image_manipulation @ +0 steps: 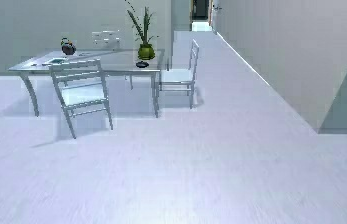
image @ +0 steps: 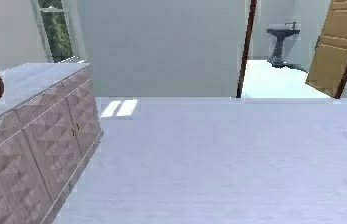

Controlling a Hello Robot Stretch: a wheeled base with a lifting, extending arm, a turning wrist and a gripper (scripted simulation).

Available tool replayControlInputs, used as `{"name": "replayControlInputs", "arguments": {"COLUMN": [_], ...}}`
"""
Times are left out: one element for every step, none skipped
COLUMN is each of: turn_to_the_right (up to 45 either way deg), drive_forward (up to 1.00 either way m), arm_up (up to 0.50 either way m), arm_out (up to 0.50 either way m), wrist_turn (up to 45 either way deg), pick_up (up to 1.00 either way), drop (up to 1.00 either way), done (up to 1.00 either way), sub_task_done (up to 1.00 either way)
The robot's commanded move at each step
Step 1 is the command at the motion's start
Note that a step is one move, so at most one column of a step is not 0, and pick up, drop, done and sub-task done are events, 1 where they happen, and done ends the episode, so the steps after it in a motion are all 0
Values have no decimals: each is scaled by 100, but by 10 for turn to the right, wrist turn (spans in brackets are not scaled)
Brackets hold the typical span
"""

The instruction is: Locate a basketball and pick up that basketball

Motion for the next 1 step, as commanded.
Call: {"name": "replayControlInputs", "arguments": {"turn_to_the_right": [-240], "drive_forward": [0], "arm_up": [0], "arm_out": [0], "wrist_turn": [0], "pick_up": [0], "drop": [0], "done": [0], "sub_task_done": [0]}}
